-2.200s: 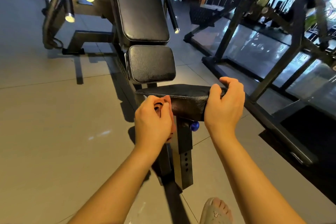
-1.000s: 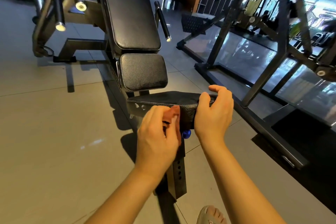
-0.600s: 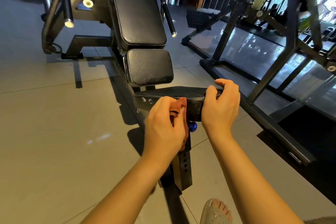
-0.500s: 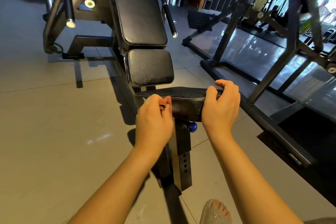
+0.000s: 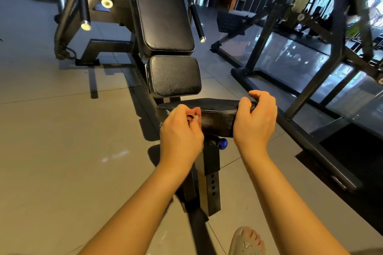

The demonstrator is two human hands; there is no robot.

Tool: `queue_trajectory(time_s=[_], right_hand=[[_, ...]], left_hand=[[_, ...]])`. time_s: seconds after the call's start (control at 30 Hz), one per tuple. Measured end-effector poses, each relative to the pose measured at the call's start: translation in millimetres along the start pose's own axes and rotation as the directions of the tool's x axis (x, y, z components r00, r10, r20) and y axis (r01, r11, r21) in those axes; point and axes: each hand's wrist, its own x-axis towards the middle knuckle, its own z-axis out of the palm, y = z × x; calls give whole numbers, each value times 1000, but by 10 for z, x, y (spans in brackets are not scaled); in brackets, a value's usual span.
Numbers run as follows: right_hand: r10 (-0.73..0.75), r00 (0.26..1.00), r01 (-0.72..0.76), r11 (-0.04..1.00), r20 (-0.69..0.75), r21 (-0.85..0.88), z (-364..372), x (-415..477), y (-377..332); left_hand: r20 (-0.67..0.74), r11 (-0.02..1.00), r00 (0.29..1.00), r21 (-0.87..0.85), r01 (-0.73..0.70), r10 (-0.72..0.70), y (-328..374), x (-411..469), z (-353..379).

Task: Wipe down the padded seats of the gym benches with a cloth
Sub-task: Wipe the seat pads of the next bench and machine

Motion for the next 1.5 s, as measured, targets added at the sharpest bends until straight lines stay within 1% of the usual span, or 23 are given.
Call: queue_trajectory(time_s=[0.07, 0.1, 0.13, 0.23, 0.3, 0.33, 0.37, 0.47, 0.53, 0.57, 0.63, 0.7, 0.73, 0.77, 0.83, 0.9, 0.93, 0.97, 1.03, 1.1, 1.2, 1.4, 1.5], right_hand=[[-4, 1000, 4, 1000, 12, -6, -20, -2, -1], [-1, 1000, 1, 1000, 18, -9, -28, -2, -1], [4, 1000, -4, 1000, 21, -11, -34, -2, -6], [2, 1000, -2, 1000, 2, -5, -17, -8, -20], [-1, 1000, 1, 1000, -14, -4, -2, -6, -12], [-1, 1000, 1, 1000, -9, -8, -2, -8, -9], [0, 1000, 0, 1000, -1, -12, -4, -8, -9], [13, 1000, -12, 1000, 11, -24, -23, -6, -4], [17, 1000, -17, 999, 11, -28, -32, -6, -12], [21, 1000, -21, 999, 12, -24, -26, -4, -17], [21, 1000, -21, 1000, 4, -4, -12, -10, -22], [14, 1000, -14, 1000, -17, 9, 5, -10, -15], [13, 1000, -12, 1000, -20, 8, 12, -9, -8], [11, 1000, -11, 1000, -15, 7, 11, -14, -3], [10, 1000, -10, 1000, -4, 5, 1, -12, 0], [15, 1000, -15, 1000, 5, 1, -12, -12, 11], [13, 1000, -13, 1000, 10, -2, -17, -11, 11], [14, 1000, -14, 1000, 14, -5, -20, -10, 13], [21, 1000, -21, 1000, 16, -6, -18, -9, 16], [22, 1000, -22, 1000, 6, -3, -10, -14, 21], [29, 1000, -28, 999, -9, 19, 5, -21, 32], [30, 999, -28, 999, -39, 33, 19, -13, 28], [33, 999, -32, 999, -42, 36, 31, -12, 30]], left_hand=[[23, 995, 995, 42, 93, -94, -84, 87, -39], [21, 995, 995, 36, 96, -97, -61, 78, -59], [10, 998, 998, 3, 67, -67, 6, 29, -70], [-34, 985, 992, -115, -125, 122, 278, -281, -20], [-32, 966, 973, -119, -229, 227, 301, -351, 24], [-26, 966, 971, -101, -238, 236, 237, -311, 26], [-20, 979, 982, -82, -188, 187, 132, -233, 17], [26, 990, 989, 0, 143, -143, -255, 64, -57], [12, 985, 986, 50, 168, -169, -315, 74, -88], [-10, 994, 994, 7, 111, -111, -242, 3, -64], [-54, 991, 994, -96, -97, 92, 34, -236, 5], [-61, 951, 964, -160, -264, 257, 196, -410, 65], [-56, 939, 954, -170, -300, 294, 175, -396, 82], [-55, 946, 958, -155, -286, 280, 104, -341, 77], [-40, 988, 993, -107, -116, 112, -99, -148, 20], [-2, 998, 999, -23, 53, -53, -255, 30, -43], [9, 995, 995, 23, 101, -101, -296, 98, -85], [0, 989, 991, 57, 135, -135, -326, 156, -129], [-91, 979, 979, 78, 190, -183, -369, 244, -205], [-153, 971, 960, 15, 239, -234, -342, 269, -234], [-106, 934, 938, -185, 306, -329, -101, 207, -192], [-37, 883, 951, -382, 271, -308, 219, 50, -174], [-14, 870, 961, -428, 245, -277, 312, -65, -170]])
